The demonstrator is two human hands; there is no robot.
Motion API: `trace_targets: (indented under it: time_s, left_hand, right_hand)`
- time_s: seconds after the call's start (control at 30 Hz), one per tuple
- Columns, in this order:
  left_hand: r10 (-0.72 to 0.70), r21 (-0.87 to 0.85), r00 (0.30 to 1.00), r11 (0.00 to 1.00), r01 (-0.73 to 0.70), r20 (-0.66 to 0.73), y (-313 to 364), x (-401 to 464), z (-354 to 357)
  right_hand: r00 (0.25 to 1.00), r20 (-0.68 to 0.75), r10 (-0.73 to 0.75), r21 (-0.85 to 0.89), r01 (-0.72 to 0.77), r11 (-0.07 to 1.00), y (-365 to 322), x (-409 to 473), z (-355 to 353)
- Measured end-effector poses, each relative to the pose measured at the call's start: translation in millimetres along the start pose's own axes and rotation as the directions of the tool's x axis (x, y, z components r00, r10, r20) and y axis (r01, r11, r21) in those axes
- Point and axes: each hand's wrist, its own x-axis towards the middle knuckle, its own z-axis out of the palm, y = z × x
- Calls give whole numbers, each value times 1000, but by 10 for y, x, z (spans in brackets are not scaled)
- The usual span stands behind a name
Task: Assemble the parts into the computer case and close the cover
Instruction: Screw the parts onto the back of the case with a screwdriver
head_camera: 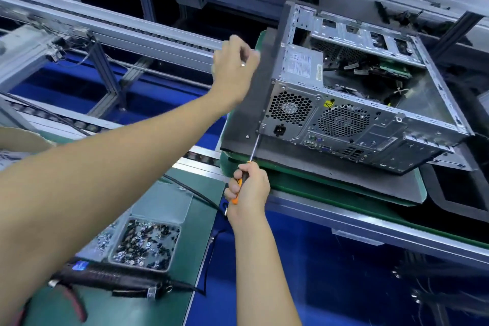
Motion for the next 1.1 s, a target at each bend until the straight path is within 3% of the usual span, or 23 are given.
trace_targets:
  time_s: [0.07,0.13,0.2,0.7,0.77,0.87,0.97,1.1]
  left_hand:
    - [-1,109,978,994,-23,206,-231,-342,-46]
    - [15,155,913,984,-85,408,-417,-707,-147]
    - [-25,218,866,971,-98,499,-470,-847,-94]
    - [-75,369,930,927,-68,359,-493,-868,127]
    - [-76,245,935,969,-12,345,-503,-913,156]
    - [-118,-73,933,986,151,341,-506,-932,147]
    - [-165,-325,860,878,351,483,-476,-920,137]
    - [-218,-466,801,717,519,558,-454,-917,145]
  right_hand:
    - [1000,-14,1,-79,-2,997,33,-21,-87]
    - [999,-44,-27,-129,21,991,72,-17,-153]
    - [997,-64,-53,-170,42,985,66,0,-183]
    - [994,12,-108,-357,105,928,-84,14,-346]
    - [991,35,-128,-368,132,920,-115,14,-373]
    - [984,75,-161,-393,178,902,-156,15,-415]
    - [979,96,-180,-393,204,897,-187,7,-433]
    - [977,101,-187,-373,211,903,-233,-5,-452]
